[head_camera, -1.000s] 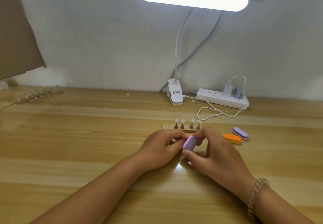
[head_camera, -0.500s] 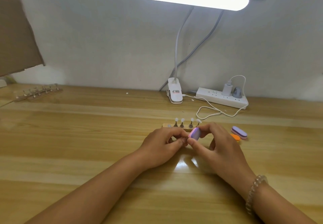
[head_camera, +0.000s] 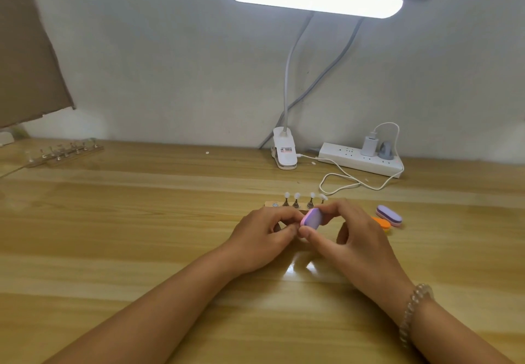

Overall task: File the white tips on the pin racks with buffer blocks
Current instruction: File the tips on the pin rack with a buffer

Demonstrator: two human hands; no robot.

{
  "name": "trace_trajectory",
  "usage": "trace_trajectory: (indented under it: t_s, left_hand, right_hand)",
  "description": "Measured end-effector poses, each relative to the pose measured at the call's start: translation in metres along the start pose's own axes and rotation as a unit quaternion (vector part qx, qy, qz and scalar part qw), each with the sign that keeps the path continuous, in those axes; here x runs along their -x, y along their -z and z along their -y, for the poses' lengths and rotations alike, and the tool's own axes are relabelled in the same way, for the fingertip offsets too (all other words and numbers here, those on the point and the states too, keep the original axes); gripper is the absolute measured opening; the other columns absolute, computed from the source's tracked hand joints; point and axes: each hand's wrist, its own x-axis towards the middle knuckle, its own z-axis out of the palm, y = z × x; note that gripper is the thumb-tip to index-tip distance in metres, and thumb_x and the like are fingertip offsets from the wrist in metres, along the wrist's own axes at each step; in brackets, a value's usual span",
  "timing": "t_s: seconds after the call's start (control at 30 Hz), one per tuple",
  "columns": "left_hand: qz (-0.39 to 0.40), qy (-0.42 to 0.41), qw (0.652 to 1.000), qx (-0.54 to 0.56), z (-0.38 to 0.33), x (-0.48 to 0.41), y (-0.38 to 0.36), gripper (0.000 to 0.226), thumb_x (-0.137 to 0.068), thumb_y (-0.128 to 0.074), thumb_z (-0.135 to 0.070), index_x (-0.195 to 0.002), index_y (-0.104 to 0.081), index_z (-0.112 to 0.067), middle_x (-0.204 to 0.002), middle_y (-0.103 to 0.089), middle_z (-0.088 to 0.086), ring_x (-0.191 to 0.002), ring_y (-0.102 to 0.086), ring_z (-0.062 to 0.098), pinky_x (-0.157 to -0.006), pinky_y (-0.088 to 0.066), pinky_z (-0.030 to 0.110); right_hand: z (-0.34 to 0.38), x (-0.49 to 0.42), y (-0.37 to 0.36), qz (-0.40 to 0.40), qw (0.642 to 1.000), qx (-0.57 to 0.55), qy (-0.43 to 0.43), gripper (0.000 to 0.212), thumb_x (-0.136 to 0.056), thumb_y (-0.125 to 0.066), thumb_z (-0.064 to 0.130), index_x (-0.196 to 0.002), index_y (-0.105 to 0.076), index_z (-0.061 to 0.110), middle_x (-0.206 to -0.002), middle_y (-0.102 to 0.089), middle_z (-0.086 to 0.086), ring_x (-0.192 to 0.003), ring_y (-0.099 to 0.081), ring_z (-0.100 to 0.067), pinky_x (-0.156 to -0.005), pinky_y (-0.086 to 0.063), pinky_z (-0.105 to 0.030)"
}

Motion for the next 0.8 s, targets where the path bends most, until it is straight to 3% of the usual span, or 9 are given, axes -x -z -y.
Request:
trace_trajectory:
  t_s: [0.1,0.23,0.37,0.43,0.57,0.7,0.8]
  left_hand:
    - [0.0,-0.001,1.0,-0.01,0.0,0.0,-0.001,0.018,-0.097,-0.059,-0.023,-0.095,-0.071,-0.037,-0.08,-0.065,-0.023,-0.06,-0.044,0.003,-0.064,-0.035,0.026]
    - [0.001,0.003,1.0,-0.015,-0.001,0.001,0.0,0.025,-0.097,-0.058,-0.021,-0.091,-0.067,-0.043,-0.077,-0.061,-0.022,-0.061,-0.044,0.003,-0.064,-0.035,0.027]
    - [0.0,-0.006,1.0,-0.018,-0.005,0.0,0.001,0.025,-0.098,-0.058,-0.026,-0.085,-0.064,-0.047,-0.078,-0.065,-0.023,-0.058,-0.044,0.0,-0.062,-0.033,0.025]
    - [-0.002,-0.005,1.0,-0.014,-0.004,0.0,0.001,0.025,-0.098,-0.059,-0.023,-0.088,-0.067,-0.044,-0.077,-0.064,-0.023,-0.058,-0.043,0.002,-0.062,-0.033,0.026]
    - [-0.004,0.003,1.0,-0.007,-0.002,0.001,0.0,0.021,-0.097,-0.058,-0.022,-0.098,-0.072,-0.037,-0.081,-0.065,-0.019,-0.064,-0.046,0.006,-0.065,-0.039,0.032]
    - [-0.012,-0.003,1.0,0.019,-0.006,0.0,0.001,0.018,-0.096,-0.055,-0.028,-0.093,-0.071,-0.036,-0.082,-0.07,-0.015,-0.085,-0.062,0.018,-0.081,-0.049,0.046]
    - [-0.008,-0.008,1.0,0.023,-0.006,0.0,0.0,0.018,-0.092,-0.053,-0.033,-0.092,-0.07,-0.036,-0.079,-0.069,-0.018,-0.082,-0.062,0.014,-0.078,-0.048,0.043]
  right_hand:
    - [-0.004,-0.002,0.0,-0.025,0.999,0.021,-0.008,0.023,-0.075,-0.077,0.043,-0.089,-0.06,0.034,-0.088,-0.059,0.018,-0.076,-0.052,0.004,-0.064,-0.036,-0.023]
    - [0.002,0.004,-0.004,0.008,0.998,0.056,0.034,0.03,-0.072,-0.075,0.05,-0.085,-0.052,0.037,-0.085,-0.055,0.019,-0.074,-0.052,0.004,-0.056,-0.032,-0.02]
    - [-0.005,-0.003,0.0,-0.035,0.999,0.034,-0.015,0.029,-0.072,-0.075,0.051,-0.08,-0.053,0.036,-0.083,-0.055,0.016,-0.075,-0.05,0.002,-0.059,-0.038,-0.026]
    - [-0.005,-0.001,-0.001,-0.031,0.998,0.059,0.0,0.031,-0.072,-0.073,0.053,-0.082,-0.05,0.035,-0.083,-0.053,0.017,-0.074,-0.049,0.003,-0.056,-0.038,-0.027]
    - [-0.003,0.001,-0.005,0.002,0.997,0.073,0.012,0.036,-0.07,-0.072,0.055,-0.084,-0.047,0.034,-0.082,-0.051,0.016,-0.073,-0.05,0.0,-0.053,-0.035,-0.025]
    - [-0.009,-0.004,-0.002,-0.049,0.997,0.054,-0.031,0.035,-0.071,-0.076,0.053,-0.085,-0.052,0.032,-0.082,-0.053,0.015,-0.075,-0.05,0.003,-0.056,-0.035,-0.025]
    - [-0.008,-0.002,-0.002,-0.072,0.996,0.042,-0.026,0.038,-0.069,-0.073,0.056,-0.089,-0.052,0.031,-0.084,-0.052,0.016,-0.074,-0.05,0.003,-0.055,-0.035,-0.024]
